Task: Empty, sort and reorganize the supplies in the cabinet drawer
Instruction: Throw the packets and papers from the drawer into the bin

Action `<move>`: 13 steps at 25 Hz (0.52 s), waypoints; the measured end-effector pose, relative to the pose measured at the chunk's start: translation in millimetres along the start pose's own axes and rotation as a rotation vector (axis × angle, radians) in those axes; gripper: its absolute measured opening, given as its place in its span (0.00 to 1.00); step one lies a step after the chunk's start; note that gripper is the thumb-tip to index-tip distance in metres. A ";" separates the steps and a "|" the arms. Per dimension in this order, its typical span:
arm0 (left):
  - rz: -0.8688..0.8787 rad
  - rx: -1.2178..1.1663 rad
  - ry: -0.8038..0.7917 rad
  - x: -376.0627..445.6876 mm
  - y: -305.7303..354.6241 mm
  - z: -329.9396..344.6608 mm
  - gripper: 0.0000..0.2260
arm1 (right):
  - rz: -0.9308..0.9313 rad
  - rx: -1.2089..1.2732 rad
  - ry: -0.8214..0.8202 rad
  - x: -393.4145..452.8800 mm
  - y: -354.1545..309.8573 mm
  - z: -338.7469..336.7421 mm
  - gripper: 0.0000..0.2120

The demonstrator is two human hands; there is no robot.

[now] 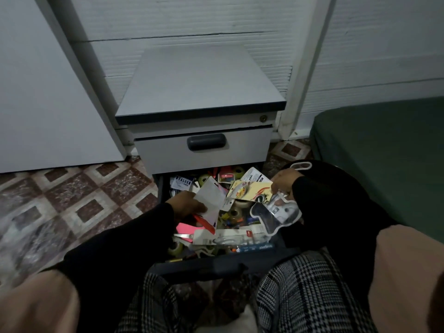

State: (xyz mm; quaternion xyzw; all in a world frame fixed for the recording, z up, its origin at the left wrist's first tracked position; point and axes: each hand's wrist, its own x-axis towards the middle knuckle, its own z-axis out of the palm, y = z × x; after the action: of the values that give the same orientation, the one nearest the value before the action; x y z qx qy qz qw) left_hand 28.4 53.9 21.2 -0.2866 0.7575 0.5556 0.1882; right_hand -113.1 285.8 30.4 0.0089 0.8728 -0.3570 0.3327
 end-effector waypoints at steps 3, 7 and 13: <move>0.036 0.014 -0.016 -4.4 17.6 19.7 0.13 | -0.009 -0.020 0.038 -11.0 10.0 -23.0 0.11; 0.083 0.013 -0.105 -2.3 45.7 53.0 0.12 | 0.005 -0.111 0.181 -24.4 23.2 -66.4 0.12; 0.123 0.097 -0.195 30.4 84.6 116.3 0.14 | 0.114 -0.067 0.264 -11.0 67.4 -130.6 0.05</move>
State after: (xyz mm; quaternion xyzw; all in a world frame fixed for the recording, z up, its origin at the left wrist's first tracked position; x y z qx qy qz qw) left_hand -53.2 176.0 28.6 -0.1747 0.7778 0.5540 0.2402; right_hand -162.5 420.6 63.7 0.0944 0.9184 -0.3040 0.2350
